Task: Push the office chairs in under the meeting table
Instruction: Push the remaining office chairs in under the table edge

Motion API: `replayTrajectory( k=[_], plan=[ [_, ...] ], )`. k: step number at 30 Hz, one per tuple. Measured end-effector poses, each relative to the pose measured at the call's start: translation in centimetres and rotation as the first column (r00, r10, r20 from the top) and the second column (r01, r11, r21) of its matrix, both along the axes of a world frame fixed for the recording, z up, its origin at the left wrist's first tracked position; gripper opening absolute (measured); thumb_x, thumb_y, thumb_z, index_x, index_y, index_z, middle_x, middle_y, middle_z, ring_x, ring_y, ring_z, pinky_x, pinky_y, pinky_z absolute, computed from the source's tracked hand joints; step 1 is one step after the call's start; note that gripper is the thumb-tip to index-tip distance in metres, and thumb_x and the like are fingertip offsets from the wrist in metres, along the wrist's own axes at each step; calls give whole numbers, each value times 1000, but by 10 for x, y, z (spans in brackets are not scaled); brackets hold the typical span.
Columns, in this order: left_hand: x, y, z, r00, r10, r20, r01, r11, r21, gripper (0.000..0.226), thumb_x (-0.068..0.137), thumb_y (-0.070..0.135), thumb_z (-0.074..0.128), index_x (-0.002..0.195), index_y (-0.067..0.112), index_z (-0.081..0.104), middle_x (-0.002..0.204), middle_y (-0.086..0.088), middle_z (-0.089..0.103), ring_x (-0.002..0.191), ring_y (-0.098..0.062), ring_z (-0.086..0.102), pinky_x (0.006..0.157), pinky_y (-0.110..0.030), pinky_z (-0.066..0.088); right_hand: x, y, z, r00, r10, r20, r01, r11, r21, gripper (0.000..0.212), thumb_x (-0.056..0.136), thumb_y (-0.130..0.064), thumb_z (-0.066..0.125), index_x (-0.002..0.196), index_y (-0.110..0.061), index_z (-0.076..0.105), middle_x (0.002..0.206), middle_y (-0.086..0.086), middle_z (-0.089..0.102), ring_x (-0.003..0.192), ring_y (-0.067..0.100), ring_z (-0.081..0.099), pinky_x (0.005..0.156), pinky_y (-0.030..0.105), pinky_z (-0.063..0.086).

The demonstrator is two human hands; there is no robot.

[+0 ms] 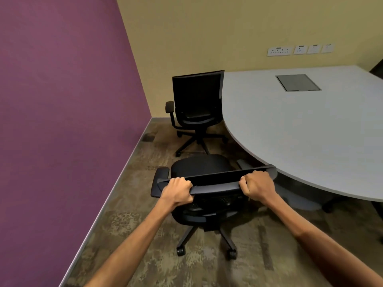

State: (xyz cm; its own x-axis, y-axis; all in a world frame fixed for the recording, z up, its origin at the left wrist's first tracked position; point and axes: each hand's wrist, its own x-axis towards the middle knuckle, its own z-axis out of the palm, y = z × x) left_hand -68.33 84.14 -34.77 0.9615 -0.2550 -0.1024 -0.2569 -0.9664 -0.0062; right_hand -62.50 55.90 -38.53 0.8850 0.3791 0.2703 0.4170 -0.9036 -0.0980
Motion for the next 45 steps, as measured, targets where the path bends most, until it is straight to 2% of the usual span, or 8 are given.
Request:
replayTrajectory(
  k=[3, 15, 22, 25, 30, 36, 41, 45],
  plan=[
    [19, 23, -3, 998, -61, -3, 61, 998, 1, 15, 77, 22, 57, 76, 8, 62, 68, -7, 49, 76, -36, 61, 61, -34, 34, 5, 21, -2, 999, -46, -5, 46, 999, 8, 45, 82, -36, 28, 42, -18, 30, 37, -4, 27, 34, 17, 30, 44, 26, 14],
    [142, 126, -16, 962, -254, 103, 255, 967, -6, 24, 81, 28, 57, 79, 7, 68, 74, -13, 62, 79, -36, 62, 62, -33, 34, 53, 123, -1, 954, -298, -30, 298, 955, -18, 47, 82, -41, 21, 45, -15, 35, 40, -1, 31, 39, 18, 32, 49, 33, 35],
    [203, 177, -14, 892, -436, 117, 443, 896, -36, 36, 91, 33, 49, 80, 6, 70, 77, -17, 67, 78, -38, 62, 63, -36, 36, 66, 180, -5, 879, -476, 13, 476, 879, -11, 39, 79, -38, 34, 45, -19, 26, 44, 7, 54, 41, 28, 50, 46, 31, 29],
    [228, 206, -17, 842, -519, 146, 529, 848, -35, 39, 92, 34, 48, 75, 6, 69, 65, -12, 60, 73, -38, 63, 59, -36, 36, 65, 218, -6, 829, -558, 17, 559, 829, -30, 42, 78, -40, 30, 43, -17, 25, 47, 7, 56, 45, 28, 52, 48, 31, 26],
    [281, 245, -14, 777, -614, 141, 618, 786, 16, 38, 93, 36, 51, 82, 5, 69, 84, -19, 69, 83, -40, 62, 66, -36, 37, 69, 287, -6, 730, -684, -8, 683, 729, 54, 45, 81, -38, 33, 42, -16, 31, 40, 3, 43, 38, 25, 46, 44, 30, 25],
    [318, 264, -22, 702, -712, -3, 707, 696, 129, 32, 56, 41, 83, 47, 18, 63, 42, -4, 56, 39, -23, 57, 37, -22, 39, 65, 334, -14, 633, -774, -24, 774, 631, 55, 44, 81, -37, 38, 42, -18, 32, 39, 6, 49, 36, 25, 48, 44, 26, 22],
    [375, 250, 2, 604, -797, 26, 790, 602, 120, 30, 87, 33, 57, 86, 8, 73, 84, -17, 72, 82, -40, 66, 68, -39, 48, 106, 343, 1, 538, -841, 58, 838, 541, 67, 42, 80, -36, 37, 42, -19, 29, 39, 7, 47, 36, 26, 48, 45, 26, 21],
    [431, 234, 2, 601, -797, -62, 796, 590, 135, 33, 88, 33, 55, 100, 5, 69, 102, -17, 70, 97, -38, 64, 80, -39, 47, 153, 348, -6, 479, -875, 72, 873, 484, 65, 42, 81, -35, 38, 42, -19, 29, 37, 4, 41, 35, 25, 46, 45, 26, 18]
  ],
)
